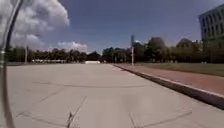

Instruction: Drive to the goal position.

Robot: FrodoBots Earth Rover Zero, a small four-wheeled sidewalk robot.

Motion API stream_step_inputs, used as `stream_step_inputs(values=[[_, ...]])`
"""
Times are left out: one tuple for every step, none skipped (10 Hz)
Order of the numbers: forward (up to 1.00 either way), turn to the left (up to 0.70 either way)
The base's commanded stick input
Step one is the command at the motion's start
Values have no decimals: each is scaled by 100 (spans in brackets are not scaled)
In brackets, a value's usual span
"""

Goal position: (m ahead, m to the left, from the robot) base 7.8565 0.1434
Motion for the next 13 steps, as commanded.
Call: stream_step_inputs(values=[[85,0],[85,0],[85,0],[85,0],[85,0],[85,0],[85,0],[85,0],[85,0],[85,0],[85,0],[85,-12],[85,-32]])
